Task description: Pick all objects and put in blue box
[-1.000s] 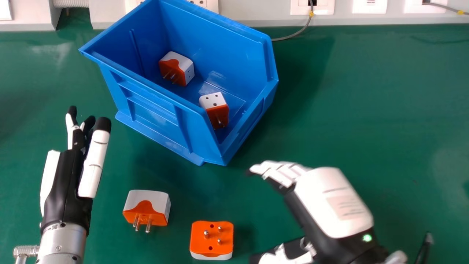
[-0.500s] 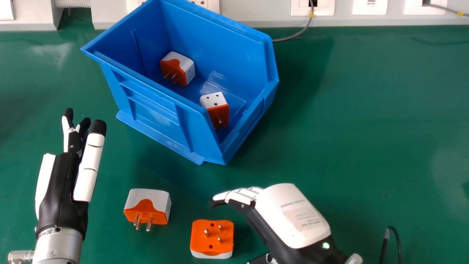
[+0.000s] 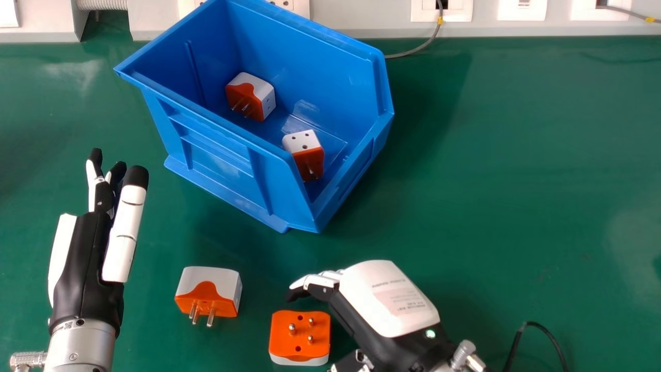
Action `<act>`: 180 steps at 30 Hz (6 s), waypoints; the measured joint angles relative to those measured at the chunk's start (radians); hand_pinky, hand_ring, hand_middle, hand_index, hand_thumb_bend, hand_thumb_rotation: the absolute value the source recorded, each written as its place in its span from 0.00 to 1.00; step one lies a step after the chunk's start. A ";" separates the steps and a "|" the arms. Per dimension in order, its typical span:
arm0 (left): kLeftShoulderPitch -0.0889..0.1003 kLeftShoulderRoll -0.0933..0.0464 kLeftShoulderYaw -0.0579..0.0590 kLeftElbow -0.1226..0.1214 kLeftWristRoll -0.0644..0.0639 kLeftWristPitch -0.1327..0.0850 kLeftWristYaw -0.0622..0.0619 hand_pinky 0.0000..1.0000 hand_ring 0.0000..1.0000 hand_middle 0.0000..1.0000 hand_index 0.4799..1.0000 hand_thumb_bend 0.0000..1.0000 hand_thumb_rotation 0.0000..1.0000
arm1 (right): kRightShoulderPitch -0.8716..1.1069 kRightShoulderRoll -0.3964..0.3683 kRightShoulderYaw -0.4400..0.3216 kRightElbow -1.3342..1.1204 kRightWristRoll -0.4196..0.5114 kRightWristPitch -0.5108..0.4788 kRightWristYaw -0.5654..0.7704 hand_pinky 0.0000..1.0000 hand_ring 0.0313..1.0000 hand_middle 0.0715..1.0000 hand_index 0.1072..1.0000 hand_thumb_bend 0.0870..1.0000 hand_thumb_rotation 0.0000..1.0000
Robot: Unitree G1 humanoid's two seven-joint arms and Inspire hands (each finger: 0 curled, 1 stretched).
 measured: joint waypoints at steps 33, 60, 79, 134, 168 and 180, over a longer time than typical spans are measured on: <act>-0.023 -0.004 -0.001 -0.038 -0.002 0.049 -0.005 0.91 0.98 0.98 1.00 0.63 1.00 | -0.168 -0.015 0.129 0.075 -0.130 0.121 0.007 0.69 0.77 0.77 0.72 0.57 0.19; -0.048 -0.004 -0.004 -0.051 0.000 0.086 -0.002 0.92 0.98 0.98 1.00 0.64 1.00 | -0.270 -0.087 0.193 0.091 -0.165 -0.014 0.009 0.62 0.71 0.71 0.66 0.41 0.06; -0.048 -0.004 -0.001 -0.061 -0.002 0.099 -0.005 0.92 0.98 0.98 1.00 0.64 1.00 | -0.320 -0.082 0.204 0.113 -0.169 -0.001 0.058 0.59 0.67 0.67 0.59 0.50 0.04; -0.056 -0.001 0.003 -0.096 -0.002 0.150 -0.011 0.90 0.98 0.98 1.00 0.65 1.00 | -0.413 -0.075 0.189 0.198 -0.038 -0.017 0.146 0.36 0.40 0.49 0.41 0.47 0.00; -0.056 0.003 0.016 -0.098 -0.001 0.155 -0.014 0.90 0.98 0.98 1.00 0.64 1.00 | -0.244 0.024 -0.011 0.002 0.214 0.341 0.316 0.22 0.27 0.36 0.42 0.43 0.13; -0.057 0.007 0.018 -0.097 -0.001 0.156 -0.015 0.89 0.97 0.98 1.00 0.64 1.00 | -0.187 -0.006 -0.057 -0.148 0.267 0.409 0.378 0.10 0.13 0.19 0.41 0.43 0.14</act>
